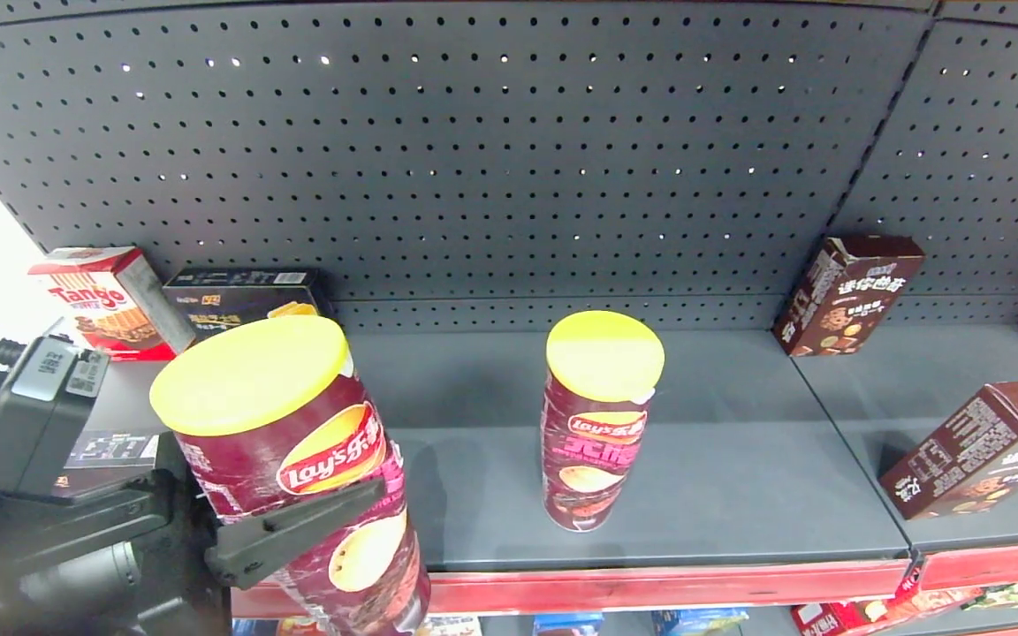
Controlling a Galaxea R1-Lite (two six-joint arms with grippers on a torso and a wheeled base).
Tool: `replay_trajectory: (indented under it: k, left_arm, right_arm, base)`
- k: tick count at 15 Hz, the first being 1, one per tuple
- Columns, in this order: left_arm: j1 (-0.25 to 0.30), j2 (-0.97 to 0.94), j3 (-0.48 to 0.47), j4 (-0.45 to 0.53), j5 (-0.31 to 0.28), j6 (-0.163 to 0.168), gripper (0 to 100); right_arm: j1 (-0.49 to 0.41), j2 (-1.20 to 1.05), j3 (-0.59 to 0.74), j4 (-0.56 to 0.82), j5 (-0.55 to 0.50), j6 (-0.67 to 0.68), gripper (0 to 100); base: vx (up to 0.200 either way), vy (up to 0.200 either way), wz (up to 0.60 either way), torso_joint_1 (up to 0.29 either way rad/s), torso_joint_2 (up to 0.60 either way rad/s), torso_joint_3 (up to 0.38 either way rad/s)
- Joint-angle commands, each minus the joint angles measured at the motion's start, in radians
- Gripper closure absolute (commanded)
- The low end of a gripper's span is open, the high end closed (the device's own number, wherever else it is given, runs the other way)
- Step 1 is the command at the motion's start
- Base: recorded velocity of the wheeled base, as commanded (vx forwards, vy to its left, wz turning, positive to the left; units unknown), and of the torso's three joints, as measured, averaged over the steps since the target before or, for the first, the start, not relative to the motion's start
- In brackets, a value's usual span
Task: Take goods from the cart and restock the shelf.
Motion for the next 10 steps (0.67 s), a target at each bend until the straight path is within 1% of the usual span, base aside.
replay_trajectory:
  k: [1,2,3,4,5,7,8,9,10]
  left_arm:
    - [-0.007,0.0,-0.029,0.0,0.002,-0.001,100]
    - [-0.004,0.006,-0.066,0.0,0.002,-0.001,100]
    - [0.017,0.033,-0.14,0.002,0.008,-0.004,100]
    - [0.054,0.07,-0.195,0.002,0.006,-0.004,100]
    - [0.074,0.096,-0.241,0.002,0.006,-0.002,100]
    - [0.077,0.158,-0.287,0.002,0.005,-0.001,100]
    - [0.069,0.191,-0.309,0.002,0.005,0.002,100]
    - [0.071,0.248,-0.322,0.0,-0.001,0.045,100]
    - [0.072,0.291,-0.329,-0.001,-0.001,0.073,100]
  right_arm:
    - [0.0,0.007,0.0,0.0,0.0,0.0,0]
    - [0.0,0.007,0.0,0.0,0.0,0.0,0]
    - [0.0,0.007,0.0,0.0,0.002,0.0,0]
    - [0.0,0.007,0.0,0.0,0.0,0.0,0]
    - [0.0,0.007,0.0,0.002,0.0,0.0,0]
    - [0.0,0.007,0.0,0.0,0.002,0.0,0]
    - [0.0,0.007,0.0,0.0,0.0,0.0,0]
    - [0.0,0.007,0.0,0.0,0.0,0.0,0]
    - [0.0,0.007,0.0,0.0,0.002,0.0,0]
  base:
    - [0.0,0.0,0.0,0.0,0.0,0.0]
    - [0.0,0.0,0.0,0.0,0.0,0.0]
    - [0.0,0.0,0.0,0.0,0.0,0.0]
    - [0.0,0.0,0.0,0.0,0.0,0.0]
    - [0.0,0.0,0.0,0.0,0.0,0.0]
    - [0.0,0.0,0.0,0.0,0.0,0.0]
    - [0.0,0.0,0.0,0.0,0.0,0.0]
    - [0.0,0.0,0.0,0.0,0.0,0.0]
    - [0.0,0.0,0.0,0.0,0.0,0.0]
